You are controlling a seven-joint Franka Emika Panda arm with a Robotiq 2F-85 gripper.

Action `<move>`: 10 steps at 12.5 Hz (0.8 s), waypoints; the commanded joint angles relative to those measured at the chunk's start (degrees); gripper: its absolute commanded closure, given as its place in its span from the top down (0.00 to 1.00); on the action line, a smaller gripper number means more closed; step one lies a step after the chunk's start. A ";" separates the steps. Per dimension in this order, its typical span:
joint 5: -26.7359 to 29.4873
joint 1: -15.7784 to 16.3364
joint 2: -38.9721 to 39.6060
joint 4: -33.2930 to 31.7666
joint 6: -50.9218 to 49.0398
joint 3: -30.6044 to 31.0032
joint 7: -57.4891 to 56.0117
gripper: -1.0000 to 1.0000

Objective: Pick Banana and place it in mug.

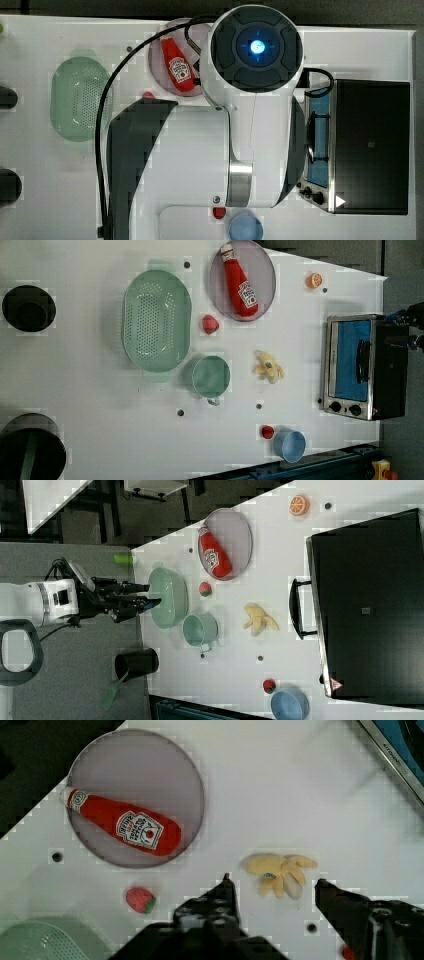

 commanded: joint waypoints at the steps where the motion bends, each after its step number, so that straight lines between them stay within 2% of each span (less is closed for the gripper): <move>1: -0.76 -0.75 -12.78 -4.17 -9.27 -1.50 6.07 0.80; 3: -0.76 -0.70 -12.49 -5.68 -9.05 -1.47 6.02 1.00; 6: -0.76 -0.62 -11.01 -10.30 -5.62 -1.33 3.09 1.00; 10: -0.76 -0.64 -7.19 -17.51 3.37 -1.41 -9.87 1.00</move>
